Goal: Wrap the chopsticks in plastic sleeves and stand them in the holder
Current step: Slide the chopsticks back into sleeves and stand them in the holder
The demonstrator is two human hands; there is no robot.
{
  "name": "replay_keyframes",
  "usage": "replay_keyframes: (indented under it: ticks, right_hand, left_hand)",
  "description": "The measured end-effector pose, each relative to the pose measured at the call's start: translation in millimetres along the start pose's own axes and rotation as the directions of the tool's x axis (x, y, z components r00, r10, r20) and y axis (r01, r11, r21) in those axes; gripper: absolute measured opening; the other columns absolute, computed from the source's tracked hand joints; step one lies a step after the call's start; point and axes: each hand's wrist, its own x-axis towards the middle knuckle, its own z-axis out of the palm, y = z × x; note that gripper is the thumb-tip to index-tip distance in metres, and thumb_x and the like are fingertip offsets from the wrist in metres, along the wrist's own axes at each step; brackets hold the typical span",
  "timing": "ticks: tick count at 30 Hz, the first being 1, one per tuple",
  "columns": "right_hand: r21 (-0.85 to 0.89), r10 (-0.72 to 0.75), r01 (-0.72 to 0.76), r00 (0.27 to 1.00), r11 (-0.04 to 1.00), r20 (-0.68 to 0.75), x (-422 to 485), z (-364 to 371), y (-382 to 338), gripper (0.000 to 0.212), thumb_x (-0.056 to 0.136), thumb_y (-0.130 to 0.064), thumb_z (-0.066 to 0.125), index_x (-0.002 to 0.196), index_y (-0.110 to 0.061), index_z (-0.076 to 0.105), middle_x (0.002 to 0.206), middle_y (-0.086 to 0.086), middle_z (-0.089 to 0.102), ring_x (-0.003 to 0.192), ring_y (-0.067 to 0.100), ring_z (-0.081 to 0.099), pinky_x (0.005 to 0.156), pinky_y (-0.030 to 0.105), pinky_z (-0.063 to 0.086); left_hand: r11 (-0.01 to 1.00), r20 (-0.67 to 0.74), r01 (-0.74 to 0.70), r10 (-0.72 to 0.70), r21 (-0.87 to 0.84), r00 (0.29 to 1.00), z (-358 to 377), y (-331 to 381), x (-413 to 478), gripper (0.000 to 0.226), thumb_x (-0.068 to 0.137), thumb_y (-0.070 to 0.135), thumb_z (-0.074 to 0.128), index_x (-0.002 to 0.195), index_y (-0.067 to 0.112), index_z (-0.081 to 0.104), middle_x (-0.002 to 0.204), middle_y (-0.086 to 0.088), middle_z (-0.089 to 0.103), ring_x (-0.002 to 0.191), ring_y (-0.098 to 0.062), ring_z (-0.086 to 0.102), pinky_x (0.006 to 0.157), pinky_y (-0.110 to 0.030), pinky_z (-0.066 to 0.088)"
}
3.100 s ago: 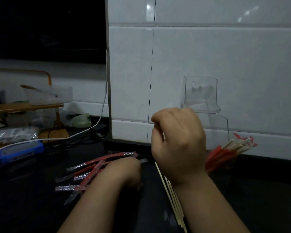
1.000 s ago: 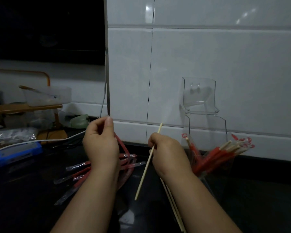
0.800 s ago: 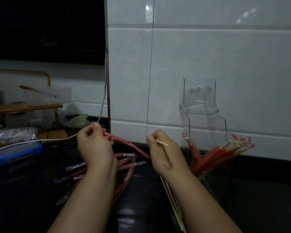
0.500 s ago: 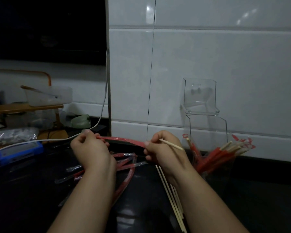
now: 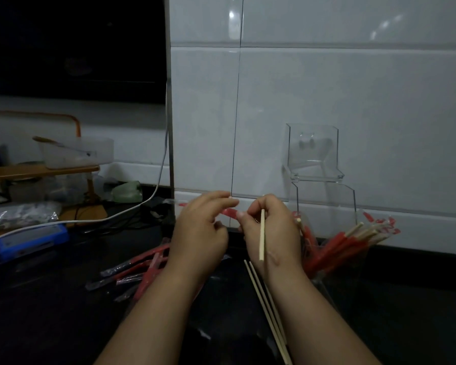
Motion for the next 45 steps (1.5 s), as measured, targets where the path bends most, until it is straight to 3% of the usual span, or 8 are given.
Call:
replay_keyframes:
  ticks: [5,9,13,19,24,38,43,45]
  right_hand:
    - [-0.016,-0.006,0.006,1.000,1.000,-0.012,0.6,4.1,2.6,0.020,0.086,-0.012,0.070,0.076,-0.013,0.053,0.073,0.012,0.064,0.063,0.016,0.055,0.056,0.021,0.044]
    - [0.069,0.052,-0.045,0.994,0.997,-0.098,4.1,6.4,5.4,0.019,0.089,-0.038,0.050,0.080,-0.025,0.061,0.074,-0.002,0.067,0.072,0.016,0.062,0.069,0.038,0.051]
    - [0.188,0.084,-0.058,0.988,0.980,-0.129,4.5,3.0,2.4,0.029,0.090,-0.045,0.035,0.088,-0.040,0.063,0.082,-0.011,0.058,0.080,0.010,0.054,0.073,0.037,0.046]
    - [0.451,0.005,0.075,0.985,0.889,-0.173,1.6,-0.2,-10.6,0.018,0.092,-0.023,0.044,0.088,-0.016,0.060,0.065,-0.002,0.061,0.057,0.010,0.052,0.051,0.025,0.044]
    - [0.538,-0.014,0.120,0.980,0.835,-0.196,-5.0,-2.8,-15.5,0.043,0.093,-0.040,0.036,0.072,-0.011,0.059,0.050,0.004,0.056,0.041,0.013,0.044,0.040,0.019,0.035]
    - [0.470,-0.015,0.091,0.986,0.878,-0.163,-6.2,-0.8,-15.1,0.046,0.098,-0.040,0.036,0.070,-0.012,0.059,0.051,0.004,0.056,0.042,0.012,0.044,0.042,0.019,0.035]
    - [0.406,0.018,0.019,0.996,0.913,-0.088,-4.0,1.0,-12.6,0.045,0.106,-0.030,0.036,0.071,-0.013,0.059,0.051,0.003,0.056,0.043,0.012,0.044,0.042,0.020,0.034]
    - [0.376,0.008,0.015,0.998,0.927,-0.058,-4.1,2.1,-12.4,0.042,0.106,-0.030,0.037,0.072,-0.014,0.056,0.052,0.003,0.057,0.043,0.012,0.043,0.041,0.020,0.034]
  left_hand:
    - [0.990,-0.021,-0.026,0.029,0.138,0.999,-1.4,2.4,-1.2,0.026,0.080,0.002,0.072,0.100,0.019,0.076,0.095,0.007,0.073,0.087,-0.009,0.055,0.075,-0.022,0.039]
    - [0.993,-0.130,0.081,-0.070,0.083,0.989,-3.2,-0.1,1.8,0.011,0.083,0.009,0.075,0.085,0.019,0.077,0.080,0.010,0.070,0.078,-0.013,0.061,0.071,-0.023,0.043]
    - [0.974,-0.203,0.226,-0.225,-0.022,0.953,-6.0,-1.9,3.6,0.007,0.086,0.013,0.074,0.087,0.020,0.076,0.077,0.014,0.066,0.072,0.000,0.057,0.067,-0.002,0.037]
    - [0.933,-0.269,0.341,-0.359,-0.115,0.894,-8.5,-3.3,5.2,0.017,0.089,0.017,0.072,0.080,0.031,0.068,0.069,0.014,0.061,0.068,-0.001,0.056,0.059,-0.006,0.035]
    - [0.931,-0.274,0.351,-0.366,-0.105,0.889,-8.9,-2.5,5.1,0.022,0.089,0.016,0.071,0.079,0.034,0.065,0.069,0.016,0.060,0.068,-0.001,0.055,0.059,-0.011,0.036]
    - [0.943,-0.265,0.321,-0.331,-0.081,0.906,-8.1,-4.7,3.9,0.009,0.090,0.017,0.071,0.088,0.025,0.074,0.070,0.015,0.060,0.067,-0.002,0.054,0.059,-0.016,0.036]
    - [0.972,-0.259,0.233,-0.219,0.024,0.941,-8.1,-1.9,4.1,0.007,0.088,0.016,0.072,0.092,0.020,0.076,0.072,0.014,0.059,0.068,-0.004,0.052,0.061,-0.008,0.032]
    - [0.984,-0.248,0.159,-0.136,0.074,0.959,-7.6,-1.7,3.5,0.008,0.086,0.013,0.074,0.093,0.017,0.077,0.077,0.008,0.065,0.073,-0.013,0.056,0.064,-0.016,0.036]
